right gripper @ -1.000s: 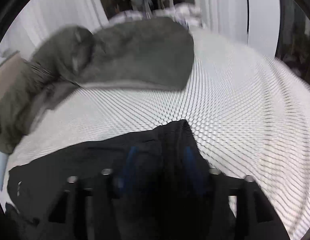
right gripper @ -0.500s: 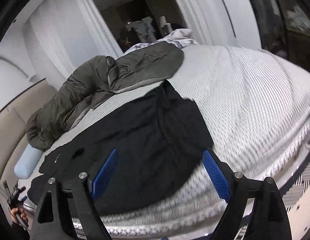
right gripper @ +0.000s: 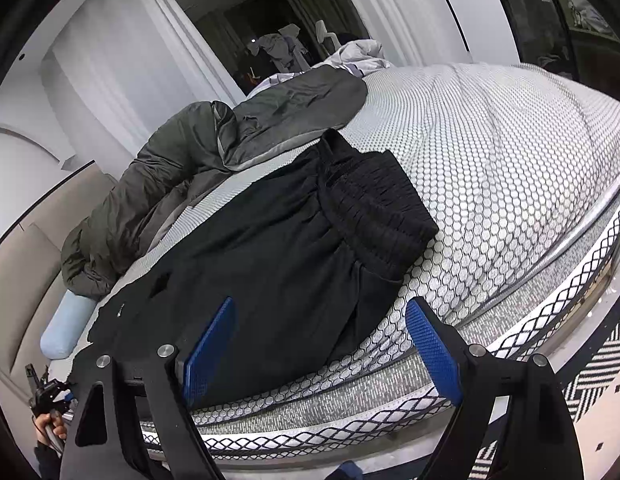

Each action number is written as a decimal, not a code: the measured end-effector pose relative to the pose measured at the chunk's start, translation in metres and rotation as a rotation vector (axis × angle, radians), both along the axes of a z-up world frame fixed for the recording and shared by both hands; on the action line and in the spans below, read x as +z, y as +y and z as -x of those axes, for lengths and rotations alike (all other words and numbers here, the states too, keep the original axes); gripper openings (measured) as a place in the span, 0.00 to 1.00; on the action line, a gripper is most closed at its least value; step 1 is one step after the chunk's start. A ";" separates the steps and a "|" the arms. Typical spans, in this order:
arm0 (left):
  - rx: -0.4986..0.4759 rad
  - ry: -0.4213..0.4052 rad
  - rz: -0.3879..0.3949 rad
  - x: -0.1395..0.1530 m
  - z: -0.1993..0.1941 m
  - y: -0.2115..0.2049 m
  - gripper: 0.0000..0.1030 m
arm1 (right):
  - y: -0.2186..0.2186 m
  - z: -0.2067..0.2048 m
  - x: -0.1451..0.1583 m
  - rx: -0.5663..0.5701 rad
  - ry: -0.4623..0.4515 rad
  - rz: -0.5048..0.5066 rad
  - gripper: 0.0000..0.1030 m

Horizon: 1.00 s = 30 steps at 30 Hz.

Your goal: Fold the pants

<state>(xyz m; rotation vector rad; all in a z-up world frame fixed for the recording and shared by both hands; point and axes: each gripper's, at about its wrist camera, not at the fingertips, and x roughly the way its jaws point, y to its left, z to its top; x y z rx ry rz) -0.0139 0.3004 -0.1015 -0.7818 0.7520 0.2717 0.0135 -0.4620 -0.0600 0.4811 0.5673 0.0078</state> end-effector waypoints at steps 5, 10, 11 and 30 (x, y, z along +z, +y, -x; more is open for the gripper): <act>-0.019 -0.020 0.020 -0.003 0.008 -0.006 0.46 | -0.012 -0.006 -0.012 0.008 0.009 -0.038 0.85; 0.008 -0.027 0.045 -0.008 -0.013 -0.002 0.46 | -0.025 -0.044 -0.033 0.052 0.032 -0.152 0.64; 0.023 -0.029 0.038 -0.007 -0.019 -0.002 0.33 | -0.028 -0.054 -0.039 0.043 0.043 -0.184 0.63; 0.033 -0.162 -0.128 0.077 -0.034 -0.004 0.01 | -0.018 -0.019 0.042 -0.061 -0.174 -0.119 0.05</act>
